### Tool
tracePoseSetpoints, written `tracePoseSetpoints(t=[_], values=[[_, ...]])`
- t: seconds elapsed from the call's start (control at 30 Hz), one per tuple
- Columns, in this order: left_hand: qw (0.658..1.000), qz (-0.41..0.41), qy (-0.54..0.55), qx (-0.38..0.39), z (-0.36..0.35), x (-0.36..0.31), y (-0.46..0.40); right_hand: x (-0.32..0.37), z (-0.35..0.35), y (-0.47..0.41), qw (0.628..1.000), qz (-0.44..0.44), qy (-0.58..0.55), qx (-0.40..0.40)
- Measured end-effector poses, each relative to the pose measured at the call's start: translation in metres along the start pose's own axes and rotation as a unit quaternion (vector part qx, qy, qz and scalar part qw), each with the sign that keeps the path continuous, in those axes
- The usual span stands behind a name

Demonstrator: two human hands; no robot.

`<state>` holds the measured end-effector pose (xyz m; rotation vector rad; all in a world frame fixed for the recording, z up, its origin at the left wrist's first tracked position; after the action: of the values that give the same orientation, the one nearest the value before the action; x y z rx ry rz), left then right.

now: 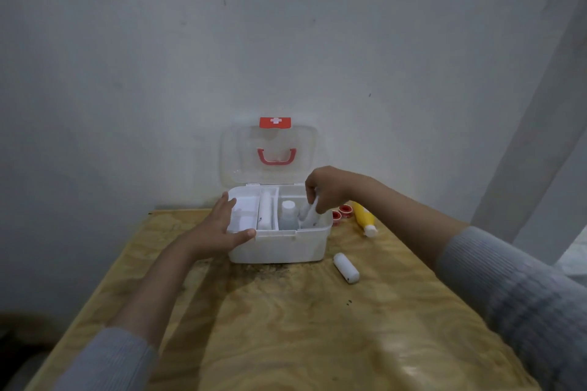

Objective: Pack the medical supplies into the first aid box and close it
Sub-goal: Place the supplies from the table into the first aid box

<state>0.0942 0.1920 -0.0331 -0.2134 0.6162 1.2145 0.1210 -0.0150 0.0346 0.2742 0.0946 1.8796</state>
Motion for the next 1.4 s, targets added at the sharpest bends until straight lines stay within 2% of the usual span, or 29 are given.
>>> tracePoseSetpoints(t=[0.13, 0.23, 0.37, 0.57, 0.73, 0.9, 1.0, 1.2, 1.4], values=[[1.000, 0.002, 0.001, -0.002, 0.000, 0.000, 0.000, 0.001, -0.009, -0.018, 0.999, 0.011, 0.010, 0.045], [1.000, -0.001, 0.001, -0.007, 0.000, 0.001, -0.001, 0.000, -0.010, -0.021, 0.999, 0.030, 0.018, 0.040], [1.000, -0.003, 0.005, -0.013, 0.000, 0.002, -0.001, -0.008, -0.002, -0.019, 0.998, 0.045, 0.024, -0.037], [1.000, 0.001, 0.006, -0.015, -0.001, 0.003, -0.002, -0.036, 0.021, 0.004, 0.985, 0.056, -0.026, -0.160], [1.000, 0.002, 0.006, -0.014, -0.001, 0.003, -0.003, -0.083, 0.010, 0.039, 0.971, -0.047, -0.058, -0.225], [1.000, 0.004, 0.009, -0.012, -0.002, 0.006, -0.006, -0.124, -0.049, 0.062, 0.952, -0.175, -0.113, -0.225], [1.000, 0.006, 0.008, -0.014, -0.002, 0.008, -0.007, -0.126, -0.081, 0.066, 0.943, -0.208, -0.130, -0.223], [1.000, 0.002, 0.020, -0.015, -0.001, 0.006, -0.005, -0.127, -0.100, 0.075, 0.901, -0.206, -0.185, -0.334], [1.000, -0.001, 0.019, -0.019, -0.001, 0.004, -0.003, -0.132, -0.073, 0.110, 0.833, -0.172, -0.254, -0.461]])
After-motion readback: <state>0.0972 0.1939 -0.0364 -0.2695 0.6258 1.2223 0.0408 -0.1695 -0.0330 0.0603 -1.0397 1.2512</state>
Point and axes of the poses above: each hand's wrist, its own y-axis away from the middle knuckle, its own z-axis out of the back of the hand, x = y × z, the point moved 7 cm from there along -y, towards the middle knuckle, and after that the axes turned 5 degrees about x, right-handed, at the moved point
